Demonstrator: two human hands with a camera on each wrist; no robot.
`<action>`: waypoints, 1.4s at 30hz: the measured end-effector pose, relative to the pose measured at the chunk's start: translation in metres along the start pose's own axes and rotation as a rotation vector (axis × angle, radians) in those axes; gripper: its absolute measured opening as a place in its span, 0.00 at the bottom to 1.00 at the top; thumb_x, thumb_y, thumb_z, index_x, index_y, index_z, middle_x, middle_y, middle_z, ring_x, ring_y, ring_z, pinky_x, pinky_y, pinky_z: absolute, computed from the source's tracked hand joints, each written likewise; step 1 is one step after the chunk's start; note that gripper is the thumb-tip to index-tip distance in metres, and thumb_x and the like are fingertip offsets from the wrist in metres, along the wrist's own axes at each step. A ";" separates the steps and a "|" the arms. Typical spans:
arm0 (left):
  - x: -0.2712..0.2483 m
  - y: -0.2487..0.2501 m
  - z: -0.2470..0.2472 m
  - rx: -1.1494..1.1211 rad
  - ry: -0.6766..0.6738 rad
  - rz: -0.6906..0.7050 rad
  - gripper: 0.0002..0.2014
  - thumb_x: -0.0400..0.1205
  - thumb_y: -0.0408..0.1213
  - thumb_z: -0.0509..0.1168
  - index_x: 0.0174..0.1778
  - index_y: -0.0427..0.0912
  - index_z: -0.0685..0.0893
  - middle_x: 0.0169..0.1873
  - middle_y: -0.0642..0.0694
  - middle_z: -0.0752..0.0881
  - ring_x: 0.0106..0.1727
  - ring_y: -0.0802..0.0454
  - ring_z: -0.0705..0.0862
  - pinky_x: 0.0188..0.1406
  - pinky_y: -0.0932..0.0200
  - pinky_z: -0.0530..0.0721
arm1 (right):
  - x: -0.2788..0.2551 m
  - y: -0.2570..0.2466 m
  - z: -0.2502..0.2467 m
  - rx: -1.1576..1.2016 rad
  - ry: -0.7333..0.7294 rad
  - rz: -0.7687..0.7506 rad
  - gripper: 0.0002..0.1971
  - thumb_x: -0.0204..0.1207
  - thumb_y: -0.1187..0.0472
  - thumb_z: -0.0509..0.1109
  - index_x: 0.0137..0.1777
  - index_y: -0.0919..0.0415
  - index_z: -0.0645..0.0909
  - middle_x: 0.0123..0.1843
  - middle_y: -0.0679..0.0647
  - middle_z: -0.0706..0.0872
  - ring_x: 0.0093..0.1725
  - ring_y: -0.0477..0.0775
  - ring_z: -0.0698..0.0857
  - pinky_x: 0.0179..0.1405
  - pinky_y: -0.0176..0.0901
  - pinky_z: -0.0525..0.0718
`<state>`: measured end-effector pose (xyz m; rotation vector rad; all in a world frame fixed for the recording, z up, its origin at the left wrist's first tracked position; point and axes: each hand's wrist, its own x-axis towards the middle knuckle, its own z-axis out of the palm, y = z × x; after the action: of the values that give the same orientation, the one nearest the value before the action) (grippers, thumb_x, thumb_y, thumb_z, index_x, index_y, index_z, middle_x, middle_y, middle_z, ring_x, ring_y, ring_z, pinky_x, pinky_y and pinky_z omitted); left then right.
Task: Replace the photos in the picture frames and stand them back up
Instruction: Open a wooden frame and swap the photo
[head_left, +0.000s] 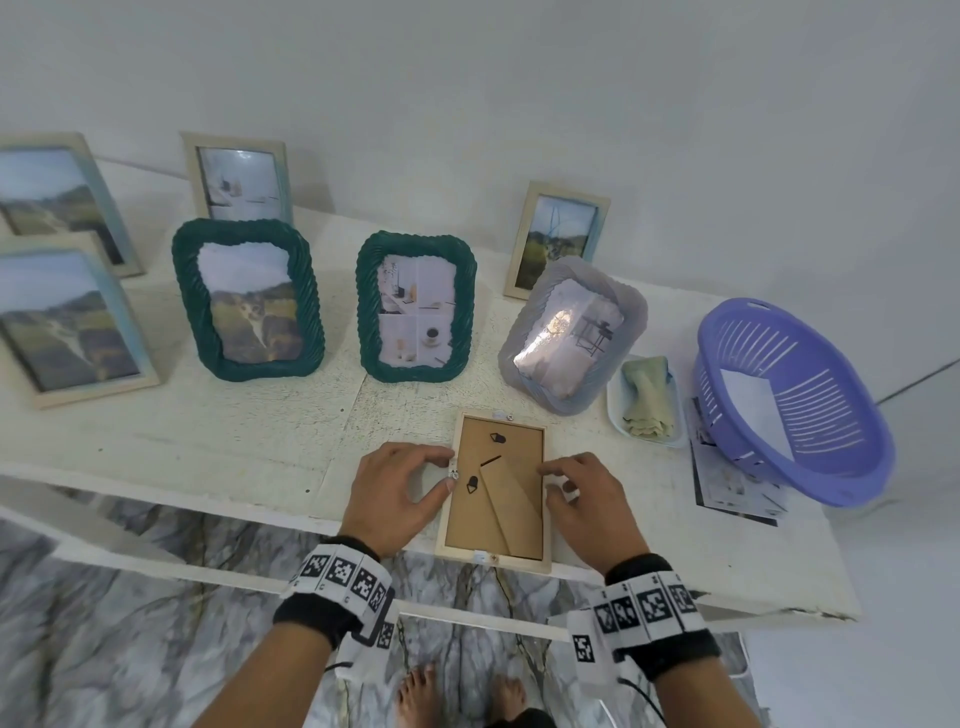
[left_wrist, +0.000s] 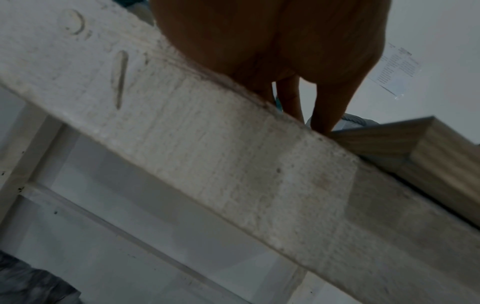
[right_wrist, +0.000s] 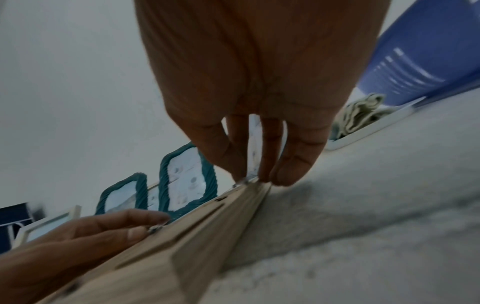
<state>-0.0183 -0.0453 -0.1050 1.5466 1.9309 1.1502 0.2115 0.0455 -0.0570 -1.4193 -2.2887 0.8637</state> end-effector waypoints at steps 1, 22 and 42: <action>0.000 0.000 0.000 -0.007 0.001 -0.001 0.17 0.75 0.60 0.65 0.57 0.62 0.85 0.48 0.70 0.86 0.57 0.60 0.80 0.63 0.41 0.78 | 0.000 0.005 -0.004 0.028 -0.041 -0.012 0.12 0.77 0.68 0.68 0.54 0.53 0.86 0.53 0.49 0.81 0.45 0.44 0.81 0.48 0.27 0.78; 0.000 -0.001 0.001 0.012 0.003 0.009 0.13 0.76 0.59 0.64 0.55 0.66 0.83 0.51 0.71 0.85 0.59 0.61 0.79 0.64 0.40 0.77 | 0.011 0.015 -0.009 0.026 -0.144 -0.039 0.05 0.77 0.54 0.73 0.46 0.51 0.79 0.45 0.42 0.80 0.36 0.40 0.76 0.41 0.36 0.75; 0.001 0.004 0.004 0.108 -0.042 0.042 0.14 0.80 0.59 0.55 0.51 0.69 0.86 0.48 0.69 0.82 0.57 0.62 0.75 0.56 0.55 0.65 | 0.033 -0.008 -0.009 -0.229 -0.029 -0.112 0.18 0.78 0.50 0.67 0.66 0.52 0.77 0.60 0.51 0.77 0.59 0.53 0.75 0.55 0.48 0.79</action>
<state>-0.0137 -0.0427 -0.1041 1.6607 1.9706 1.0373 0.1956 0.0755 -0.0465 -1.3579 -2.5284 0.6086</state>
